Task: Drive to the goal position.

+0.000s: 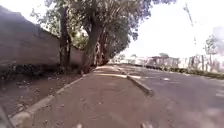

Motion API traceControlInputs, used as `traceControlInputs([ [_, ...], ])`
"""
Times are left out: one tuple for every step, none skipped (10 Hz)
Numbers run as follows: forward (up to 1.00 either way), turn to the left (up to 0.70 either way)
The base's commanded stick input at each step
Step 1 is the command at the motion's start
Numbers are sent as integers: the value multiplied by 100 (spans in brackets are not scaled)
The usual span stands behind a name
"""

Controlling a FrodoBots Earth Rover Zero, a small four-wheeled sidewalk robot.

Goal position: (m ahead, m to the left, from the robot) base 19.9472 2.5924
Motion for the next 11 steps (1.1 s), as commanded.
traceControlInputs([
  [70,0],
  [70,0],
  [70,0],
  [70,-13],
  [70,-34],
  [70,-34],
  [70,-34],
  [70,-10],
  [70,0],
  [70,0],
  [70,0],
])
